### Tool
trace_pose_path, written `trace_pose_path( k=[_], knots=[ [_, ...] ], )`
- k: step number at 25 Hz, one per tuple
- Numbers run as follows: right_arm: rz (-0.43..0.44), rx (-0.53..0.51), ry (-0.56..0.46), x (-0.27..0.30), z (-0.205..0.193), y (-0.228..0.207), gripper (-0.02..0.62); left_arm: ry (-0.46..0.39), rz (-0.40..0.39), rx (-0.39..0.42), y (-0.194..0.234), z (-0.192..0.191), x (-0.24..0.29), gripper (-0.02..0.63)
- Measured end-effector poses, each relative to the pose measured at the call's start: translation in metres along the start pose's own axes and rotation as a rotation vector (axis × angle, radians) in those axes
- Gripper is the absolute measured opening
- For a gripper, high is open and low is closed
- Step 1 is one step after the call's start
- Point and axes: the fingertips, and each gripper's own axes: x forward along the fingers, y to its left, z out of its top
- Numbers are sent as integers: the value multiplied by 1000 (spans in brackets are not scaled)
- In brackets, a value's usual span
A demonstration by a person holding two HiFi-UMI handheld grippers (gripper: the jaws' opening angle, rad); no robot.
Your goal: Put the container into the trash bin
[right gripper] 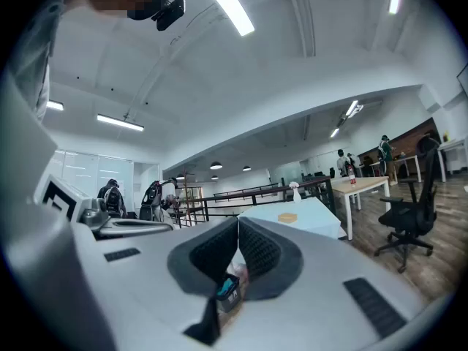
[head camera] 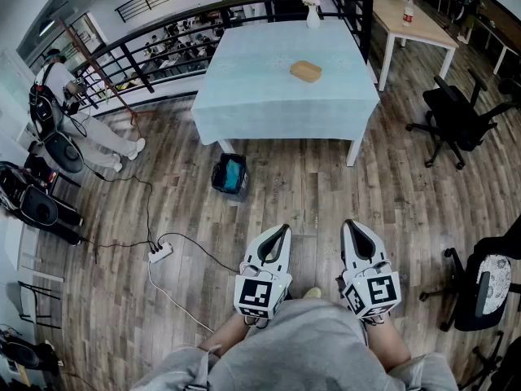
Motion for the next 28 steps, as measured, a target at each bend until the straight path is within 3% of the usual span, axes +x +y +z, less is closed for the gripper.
trace_pose_path(
  k=[10, 17, 28],
  knots=[
    [9, -17, -29, 2, 14, 0, 26, 37, 76, -28, 12, -1, -5, 20],
    [-15, 48, -68, -9, 18, -13, 28, 52, 130, -13, 19, 6, -3, 20],
    [-59, 59, -79, -20, 15, -31, 28, 54, 88, 9, 7, 9, 14, 20]
  ],
)
